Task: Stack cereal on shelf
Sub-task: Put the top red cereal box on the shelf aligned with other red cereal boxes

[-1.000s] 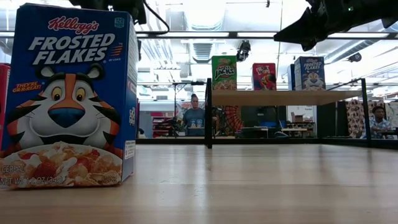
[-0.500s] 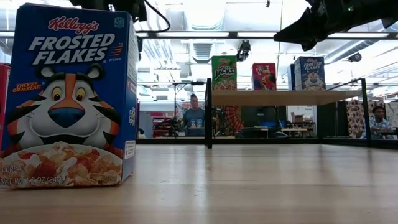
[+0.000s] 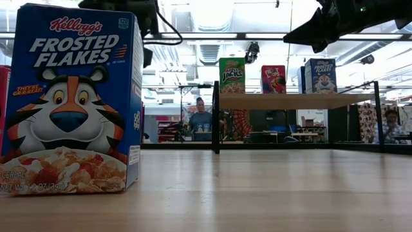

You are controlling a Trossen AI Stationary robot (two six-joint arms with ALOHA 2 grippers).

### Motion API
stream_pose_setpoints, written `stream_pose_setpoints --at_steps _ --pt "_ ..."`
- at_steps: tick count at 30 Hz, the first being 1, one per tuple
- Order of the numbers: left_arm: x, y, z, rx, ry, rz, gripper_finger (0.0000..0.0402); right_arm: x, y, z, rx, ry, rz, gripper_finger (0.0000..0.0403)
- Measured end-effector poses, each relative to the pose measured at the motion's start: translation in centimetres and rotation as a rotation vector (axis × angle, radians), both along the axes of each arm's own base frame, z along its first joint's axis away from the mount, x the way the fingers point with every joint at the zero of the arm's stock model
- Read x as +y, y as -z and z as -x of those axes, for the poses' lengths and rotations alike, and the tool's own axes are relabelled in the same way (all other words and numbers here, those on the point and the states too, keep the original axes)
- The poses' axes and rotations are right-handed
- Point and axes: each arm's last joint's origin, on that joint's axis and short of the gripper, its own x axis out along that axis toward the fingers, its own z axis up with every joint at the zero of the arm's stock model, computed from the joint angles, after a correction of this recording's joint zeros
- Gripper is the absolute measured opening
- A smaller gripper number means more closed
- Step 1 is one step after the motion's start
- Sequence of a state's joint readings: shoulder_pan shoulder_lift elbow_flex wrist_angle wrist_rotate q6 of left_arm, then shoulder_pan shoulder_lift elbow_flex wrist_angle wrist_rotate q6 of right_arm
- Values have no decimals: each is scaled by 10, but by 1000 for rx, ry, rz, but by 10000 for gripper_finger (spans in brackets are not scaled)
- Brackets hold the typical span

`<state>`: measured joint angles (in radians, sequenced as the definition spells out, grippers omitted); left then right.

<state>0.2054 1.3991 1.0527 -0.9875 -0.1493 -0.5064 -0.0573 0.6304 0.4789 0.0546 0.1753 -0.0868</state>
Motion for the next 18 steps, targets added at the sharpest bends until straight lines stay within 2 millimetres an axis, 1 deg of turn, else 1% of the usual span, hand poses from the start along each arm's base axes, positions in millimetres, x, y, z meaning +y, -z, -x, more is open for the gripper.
stream_pose_setpoints --at_steps 13,18 --pt "0 1 0 5 4 1 187 0 0 0 0 0 1 9" --pt "0 1 0 5 4 1 169 0 0 0 1 0 1 9"
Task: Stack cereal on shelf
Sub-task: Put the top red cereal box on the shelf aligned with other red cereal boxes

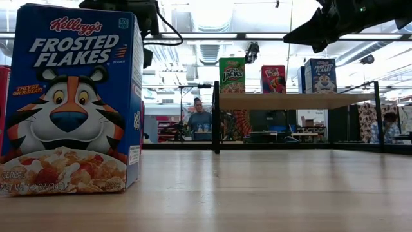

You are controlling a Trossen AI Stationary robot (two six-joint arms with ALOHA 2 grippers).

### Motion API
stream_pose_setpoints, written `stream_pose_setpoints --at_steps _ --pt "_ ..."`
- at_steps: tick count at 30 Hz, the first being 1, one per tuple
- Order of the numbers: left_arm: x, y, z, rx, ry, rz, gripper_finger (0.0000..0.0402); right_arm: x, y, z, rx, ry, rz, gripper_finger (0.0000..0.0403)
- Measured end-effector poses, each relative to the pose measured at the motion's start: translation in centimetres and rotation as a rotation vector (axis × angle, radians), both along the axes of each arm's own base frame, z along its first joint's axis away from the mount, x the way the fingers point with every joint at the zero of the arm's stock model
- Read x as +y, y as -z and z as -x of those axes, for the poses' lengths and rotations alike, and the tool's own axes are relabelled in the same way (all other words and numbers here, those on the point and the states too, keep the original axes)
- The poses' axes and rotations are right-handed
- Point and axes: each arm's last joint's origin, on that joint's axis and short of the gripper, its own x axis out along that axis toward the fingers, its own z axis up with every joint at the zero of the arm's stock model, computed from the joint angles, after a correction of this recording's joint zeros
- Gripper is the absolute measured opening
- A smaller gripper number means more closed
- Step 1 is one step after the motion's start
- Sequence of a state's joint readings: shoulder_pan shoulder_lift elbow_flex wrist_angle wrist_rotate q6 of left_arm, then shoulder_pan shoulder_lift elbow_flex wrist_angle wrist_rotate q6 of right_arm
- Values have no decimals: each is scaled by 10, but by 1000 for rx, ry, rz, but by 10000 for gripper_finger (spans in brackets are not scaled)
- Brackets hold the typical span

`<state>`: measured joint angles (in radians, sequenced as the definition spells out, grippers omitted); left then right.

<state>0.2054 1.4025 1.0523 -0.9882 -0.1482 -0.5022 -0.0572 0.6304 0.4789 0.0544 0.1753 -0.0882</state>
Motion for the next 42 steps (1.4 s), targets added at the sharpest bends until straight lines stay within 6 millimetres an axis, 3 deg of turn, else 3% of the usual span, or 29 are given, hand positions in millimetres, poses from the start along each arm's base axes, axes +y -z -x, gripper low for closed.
stream_pose_setpoints --at_steps 6,16,26,42 --pt "-1 -5 -2 -17 34 14 165 0 0 0 -1 -1 3 9" --pt "-17 -44 -17 -117 186 -18 165 5 -4 2 -20 -161 36 9" --pt "-37 -92 -36 -354 373 -108 164 11 -7 6 -47 -254 77 9" --pt "-36 -137 -64 -763 548 -389 164 26 -10 24 -183 -396 167 9"
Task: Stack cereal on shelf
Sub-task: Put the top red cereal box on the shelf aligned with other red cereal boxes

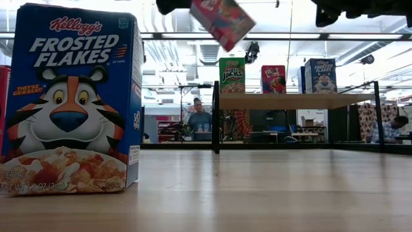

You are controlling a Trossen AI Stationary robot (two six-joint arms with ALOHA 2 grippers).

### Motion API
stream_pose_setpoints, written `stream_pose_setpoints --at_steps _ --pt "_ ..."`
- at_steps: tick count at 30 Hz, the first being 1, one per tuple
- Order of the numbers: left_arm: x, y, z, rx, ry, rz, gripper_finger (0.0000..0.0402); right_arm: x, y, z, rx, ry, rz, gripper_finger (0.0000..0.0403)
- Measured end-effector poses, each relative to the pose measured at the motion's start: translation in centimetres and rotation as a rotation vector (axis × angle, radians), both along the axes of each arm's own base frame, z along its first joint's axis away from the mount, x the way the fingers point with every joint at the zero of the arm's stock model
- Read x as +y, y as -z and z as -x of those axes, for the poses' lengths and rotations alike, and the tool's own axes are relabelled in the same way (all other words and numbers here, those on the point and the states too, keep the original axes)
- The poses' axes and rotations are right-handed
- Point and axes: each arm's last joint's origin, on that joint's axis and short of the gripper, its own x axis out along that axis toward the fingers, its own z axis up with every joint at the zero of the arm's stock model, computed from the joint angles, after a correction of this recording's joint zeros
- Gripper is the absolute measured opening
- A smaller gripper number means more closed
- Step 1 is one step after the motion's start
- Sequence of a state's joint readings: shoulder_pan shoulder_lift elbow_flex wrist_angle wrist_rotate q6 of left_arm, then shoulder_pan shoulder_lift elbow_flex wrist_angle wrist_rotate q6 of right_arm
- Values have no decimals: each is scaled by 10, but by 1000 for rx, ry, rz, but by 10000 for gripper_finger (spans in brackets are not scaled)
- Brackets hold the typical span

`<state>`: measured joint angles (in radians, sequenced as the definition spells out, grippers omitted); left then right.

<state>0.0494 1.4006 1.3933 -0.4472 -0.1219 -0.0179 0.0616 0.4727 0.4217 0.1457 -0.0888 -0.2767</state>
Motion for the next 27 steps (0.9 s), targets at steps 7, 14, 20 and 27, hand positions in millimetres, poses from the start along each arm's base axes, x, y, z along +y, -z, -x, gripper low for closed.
stream_pose_setpoints --at_steps 7,14,20,27 --pt "0 -13 -6 -148 32 -89 164 0 -2 3 -19 -17 0 9" --pt "1 -15 -15 -230 49 -159 164 3 -5 6 -52 -112 21 9" --pt "2 -3 -33 -228 58 -190 164 3 -5 9 -73 -134 33 9" --pt "5 3 -57 -213 63 -212 164 4 -8 19 -124 -157 41 9"
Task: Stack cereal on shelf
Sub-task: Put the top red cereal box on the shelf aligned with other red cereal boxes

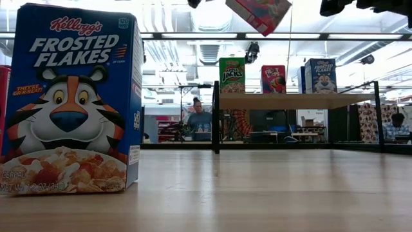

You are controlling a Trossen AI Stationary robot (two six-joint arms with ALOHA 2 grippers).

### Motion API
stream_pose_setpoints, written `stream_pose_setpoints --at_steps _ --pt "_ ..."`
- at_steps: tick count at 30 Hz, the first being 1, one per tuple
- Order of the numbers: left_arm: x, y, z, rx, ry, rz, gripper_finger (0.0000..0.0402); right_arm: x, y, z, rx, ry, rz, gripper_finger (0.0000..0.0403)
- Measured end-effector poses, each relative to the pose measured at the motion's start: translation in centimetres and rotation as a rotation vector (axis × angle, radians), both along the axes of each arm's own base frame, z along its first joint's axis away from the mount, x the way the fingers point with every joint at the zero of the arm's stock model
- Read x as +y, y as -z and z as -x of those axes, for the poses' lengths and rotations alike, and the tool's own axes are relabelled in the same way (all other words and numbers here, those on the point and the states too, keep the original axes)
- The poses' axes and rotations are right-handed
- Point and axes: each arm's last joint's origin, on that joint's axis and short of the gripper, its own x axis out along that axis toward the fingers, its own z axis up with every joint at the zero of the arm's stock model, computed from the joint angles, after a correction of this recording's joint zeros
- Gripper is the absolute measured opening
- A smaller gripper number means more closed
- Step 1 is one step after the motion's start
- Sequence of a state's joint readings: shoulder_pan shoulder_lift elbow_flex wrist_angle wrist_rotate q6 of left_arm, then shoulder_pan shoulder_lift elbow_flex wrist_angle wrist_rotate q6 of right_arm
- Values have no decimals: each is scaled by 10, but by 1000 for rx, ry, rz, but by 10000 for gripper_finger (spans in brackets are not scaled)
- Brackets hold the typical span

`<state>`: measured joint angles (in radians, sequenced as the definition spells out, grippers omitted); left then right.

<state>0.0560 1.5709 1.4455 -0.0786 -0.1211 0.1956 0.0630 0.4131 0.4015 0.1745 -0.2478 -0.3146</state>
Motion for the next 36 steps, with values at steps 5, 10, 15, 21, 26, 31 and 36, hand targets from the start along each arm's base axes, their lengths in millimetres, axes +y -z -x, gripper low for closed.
stream_pose_setpoints --at_steps 5,10,15,21,26,31,36 --pt "6 2 -17 14 -6 -23 164 2 -1 11 -57 -40 18 9" --pt "18 6 -30 27 -33 -34 164 3 1 23 -131 -74 25 9" --pt "34 15 -40 43 -67 -31 164 2 4 31 -168 -74 23 9" --pt "47 25 -49 26 -98 -25 164 2 5 34 -172 -74 20 9" --pt "52 34 -55 27 -107 -24 164 2 4 34 -172 -75 10 9" --pt "55 36 -57 30 -107 -22 164 2 5 34 -169 -70 8 9" --pt "57 39 -59 25 -107 -23 164 2 5 34 -168 -69 6 9"
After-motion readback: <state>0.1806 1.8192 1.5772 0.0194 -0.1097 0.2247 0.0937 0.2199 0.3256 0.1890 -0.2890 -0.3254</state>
